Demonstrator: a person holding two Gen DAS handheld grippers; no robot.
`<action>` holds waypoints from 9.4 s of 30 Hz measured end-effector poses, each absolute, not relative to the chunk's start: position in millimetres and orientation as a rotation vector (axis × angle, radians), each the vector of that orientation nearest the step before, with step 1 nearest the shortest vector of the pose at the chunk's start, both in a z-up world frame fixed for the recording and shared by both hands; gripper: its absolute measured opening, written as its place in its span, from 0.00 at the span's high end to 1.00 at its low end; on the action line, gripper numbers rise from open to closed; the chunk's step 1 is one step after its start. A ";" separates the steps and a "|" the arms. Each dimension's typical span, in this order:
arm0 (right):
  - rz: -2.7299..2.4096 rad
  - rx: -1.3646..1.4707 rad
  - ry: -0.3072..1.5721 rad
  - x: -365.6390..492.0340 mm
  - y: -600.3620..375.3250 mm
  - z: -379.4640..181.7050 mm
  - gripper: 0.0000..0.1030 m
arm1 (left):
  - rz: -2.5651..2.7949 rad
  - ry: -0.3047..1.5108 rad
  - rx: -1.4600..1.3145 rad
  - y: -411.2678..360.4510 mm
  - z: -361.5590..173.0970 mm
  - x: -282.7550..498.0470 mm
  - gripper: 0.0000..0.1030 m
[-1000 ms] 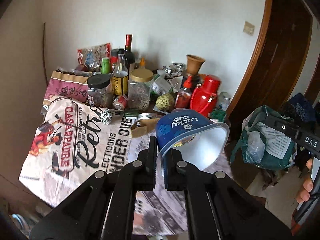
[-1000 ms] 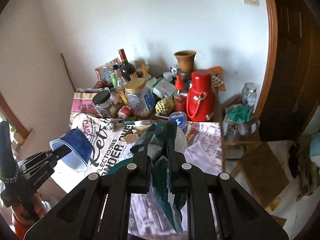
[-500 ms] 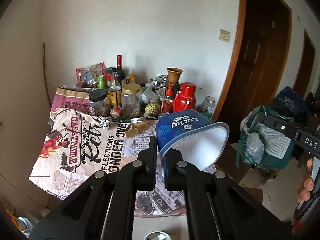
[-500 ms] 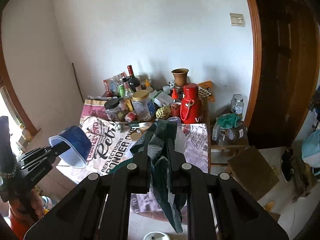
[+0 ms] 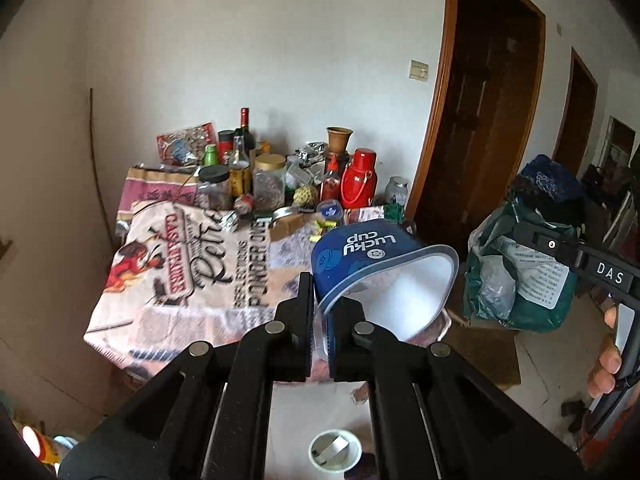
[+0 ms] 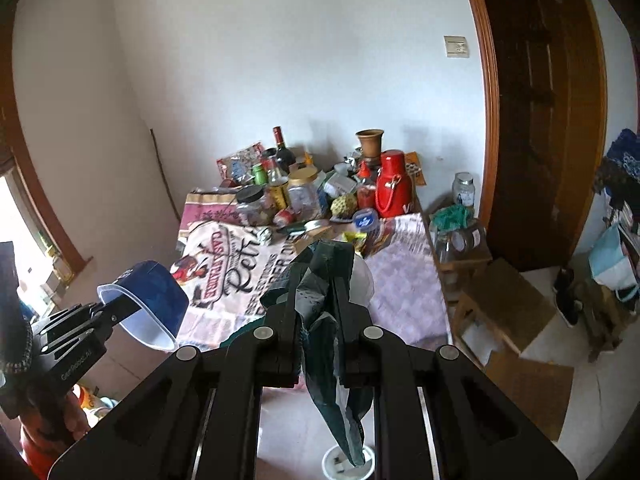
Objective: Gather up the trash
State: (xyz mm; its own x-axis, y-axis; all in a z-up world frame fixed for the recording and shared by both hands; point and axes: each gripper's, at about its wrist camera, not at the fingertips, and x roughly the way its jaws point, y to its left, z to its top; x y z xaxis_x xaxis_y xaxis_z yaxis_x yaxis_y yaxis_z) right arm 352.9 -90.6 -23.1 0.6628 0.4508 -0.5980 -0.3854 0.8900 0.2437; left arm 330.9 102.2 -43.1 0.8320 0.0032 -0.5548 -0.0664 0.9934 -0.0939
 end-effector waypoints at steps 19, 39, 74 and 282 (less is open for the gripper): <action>0.451 0.080 0.865 264.9 -63.3 -60.4 0.89 | -0.015 0.748 -0.137 113.9 -93.3 258.1 0.96; 0.498 -0.021 1.229 308.8 -84.0 -271.3 0.89 | 0.079 1.148 -0.250 69.6 -326.0 307.2 0.96; 0.449 -0.023 1.609 327.7 -81.6 -588.4 0.57 | 0.053 1.479 -0.365 55.1 -649.5 353.3 0.91; 0.414 0.106 0.674 441.3 -125.6 -19.6 0.85 | 0.053 0.538 -0.132 80.5 -17.0 417.7 0.88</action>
State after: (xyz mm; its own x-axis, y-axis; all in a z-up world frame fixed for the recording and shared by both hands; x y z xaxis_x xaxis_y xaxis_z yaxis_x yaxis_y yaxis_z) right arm 441.3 -125.6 -19.6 0.7033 0.4049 -0.5843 -0.3372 0.9136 0.2273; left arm 417.7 80.5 -17.0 0.8576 0.0161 -0.5141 -0.0853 0.9901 -0.1113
